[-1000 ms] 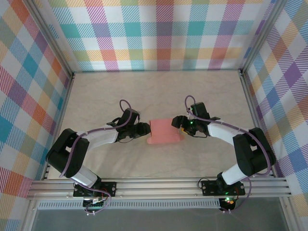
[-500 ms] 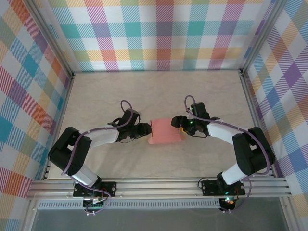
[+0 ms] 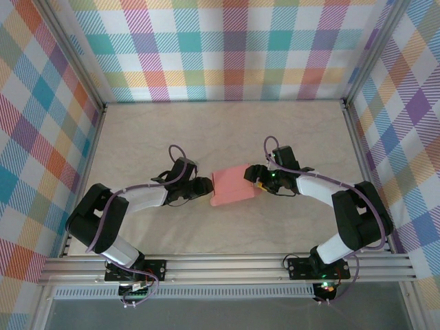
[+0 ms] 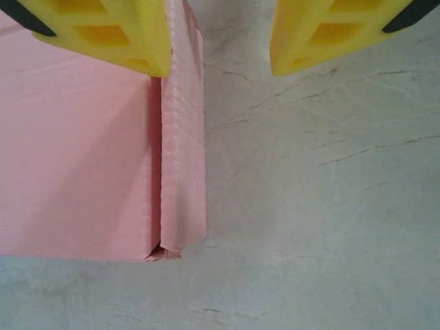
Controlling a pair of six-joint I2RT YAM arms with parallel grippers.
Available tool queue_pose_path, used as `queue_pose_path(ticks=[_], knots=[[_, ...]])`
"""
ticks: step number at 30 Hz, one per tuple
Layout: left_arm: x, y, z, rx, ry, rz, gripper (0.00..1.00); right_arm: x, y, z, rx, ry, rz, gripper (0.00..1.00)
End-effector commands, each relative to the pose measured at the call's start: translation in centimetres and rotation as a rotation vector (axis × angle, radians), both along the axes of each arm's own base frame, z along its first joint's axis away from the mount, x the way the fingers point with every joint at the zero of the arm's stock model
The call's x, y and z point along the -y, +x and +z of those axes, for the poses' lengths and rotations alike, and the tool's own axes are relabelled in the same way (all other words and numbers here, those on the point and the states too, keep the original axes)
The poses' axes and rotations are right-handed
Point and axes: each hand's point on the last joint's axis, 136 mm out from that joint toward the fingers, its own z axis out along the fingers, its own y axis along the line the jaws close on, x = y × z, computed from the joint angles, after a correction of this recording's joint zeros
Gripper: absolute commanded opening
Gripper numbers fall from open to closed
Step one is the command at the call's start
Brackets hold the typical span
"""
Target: Fold the paper box
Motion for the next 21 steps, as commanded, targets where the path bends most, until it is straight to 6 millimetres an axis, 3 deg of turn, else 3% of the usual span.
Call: queue_pose_path(ticks=[1,6,14,21], knots=[[-1.6,-1.3,-1.8,-0.052,0.067,0.007,0.41,-0.6,0.0,0.2,-0.011,0.059,0.014,0.76],[-1.5,-1.2,-1.9,-0.053,0.066,0.005,0.41,-2.5,-0.2,1.3,-0.013,0.186,0.082,0.73],[-1.5,-1.2,-1.6,-0.047,0.061,0.005,0.42,-3.5,-0.2,2.7,-0.008,0.272,0.110,0.52],[-2.6,-0.2,1.6,0.108,0.074,0.033,0.51,-3.6,0.1,4.0,0.020,0.287,0.108,0.42]])
